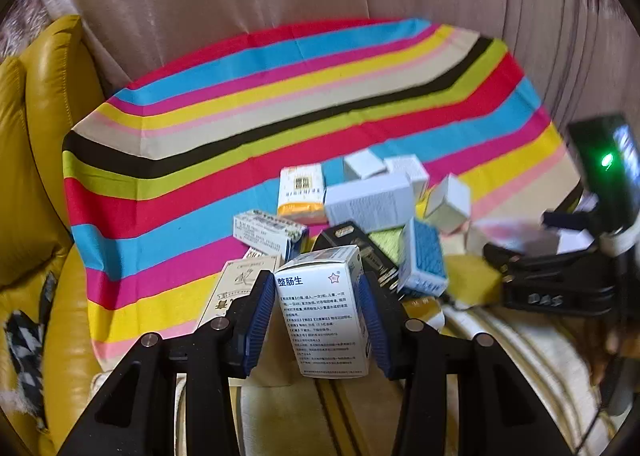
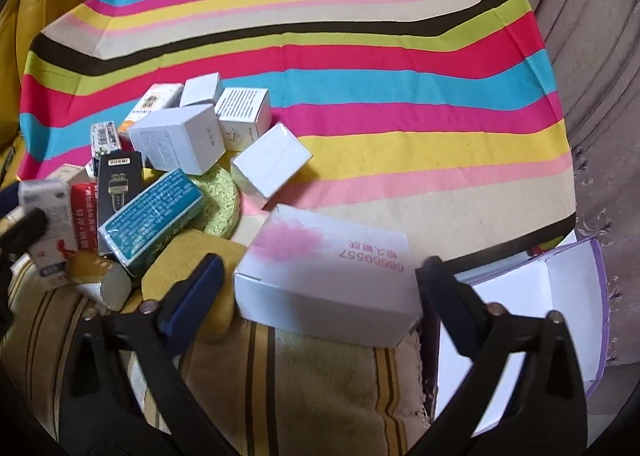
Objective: Organize objects
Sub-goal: 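Grasp the white rectangular box with the right gripper and lift it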
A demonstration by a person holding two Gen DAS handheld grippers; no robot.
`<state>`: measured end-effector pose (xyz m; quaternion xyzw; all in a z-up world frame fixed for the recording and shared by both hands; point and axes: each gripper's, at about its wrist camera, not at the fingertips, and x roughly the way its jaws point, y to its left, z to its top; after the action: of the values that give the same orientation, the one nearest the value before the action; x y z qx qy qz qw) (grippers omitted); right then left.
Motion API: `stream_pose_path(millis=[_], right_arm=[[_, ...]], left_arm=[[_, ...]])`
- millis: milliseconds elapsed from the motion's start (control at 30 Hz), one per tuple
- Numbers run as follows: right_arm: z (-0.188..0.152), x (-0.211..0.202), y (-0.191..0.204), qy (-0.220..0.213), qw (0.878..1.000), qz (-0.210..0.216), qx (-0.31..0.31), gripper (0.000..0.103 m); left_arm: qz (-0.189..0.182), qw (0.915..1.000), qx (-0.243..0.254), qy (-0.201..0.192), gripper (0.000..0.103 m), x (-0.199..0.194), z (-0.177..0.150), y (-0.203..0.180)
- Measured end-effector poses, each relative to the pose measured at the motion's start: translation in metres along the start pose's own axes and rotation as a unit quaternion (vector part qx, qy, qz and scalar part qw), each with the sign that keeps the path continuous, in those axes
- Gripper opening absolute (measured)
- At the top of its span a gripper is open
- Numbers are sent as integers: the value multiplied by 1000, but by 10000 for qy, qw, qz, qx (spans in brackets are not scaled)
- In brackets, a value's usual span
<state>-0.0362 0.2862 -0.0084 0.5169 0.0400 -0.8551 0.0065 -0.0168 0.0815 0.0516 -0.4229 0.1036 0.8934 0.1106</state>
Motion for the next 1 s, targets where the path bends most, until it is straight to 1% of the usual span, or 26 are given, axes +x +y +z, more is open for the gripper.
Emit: stream_pose_path(millis=[33,100,167,200,233,333,467,500,600,733,800,1000], right_arm=[[0,0,0,-13,10000,-13,-6,87],[-2,-2,0,-80,10000,-7,8,83],[-6,-6,-1,-206,9998,50,39,78],[-6,-9,-1,-278,9996,83,32,73],[-7,-13,-2,-363,9993,91,50,65],[-5,-21,-7,-530,9983,213,121,51],[-4,-30,-16,-623,9971,345,250,42],[-5,-35,-16,-668,9968,345,261,39],[-7,-42,-17,-747,9963,368,195,34],[-11,-44,-22,-739,9953,599,201,23],[-15,-47,-24,-781,9947,641,182,20],[-24,-53,-31,-792,9942,697,209,17]], left_arm=[[-28,10000,-70,-35,45,-2,0,1],[-50,9997,-219,-83,45,-3,1,2],[-65,9996,-266,-101,45,-3,1,1],[-58,9995,-273,-112,45,-3,2,1],[-53,9995,-268,-134,45,-5,3,0],[-139,9994,-267,-199,45,-10,2,-2],[-217,9991,-283,-235,45,-13,2,-6],[-227,9991,-282,-236,45,-13,2,-6],[-234,9989,-324,-238,45,-12,3,-6],[-247,9986,-377,-271,45,-14,2,-5],[-276,9985,-381,-290,45,-16,1,-5],[-366,9984,-340,-273,45,-17,1,-12]])
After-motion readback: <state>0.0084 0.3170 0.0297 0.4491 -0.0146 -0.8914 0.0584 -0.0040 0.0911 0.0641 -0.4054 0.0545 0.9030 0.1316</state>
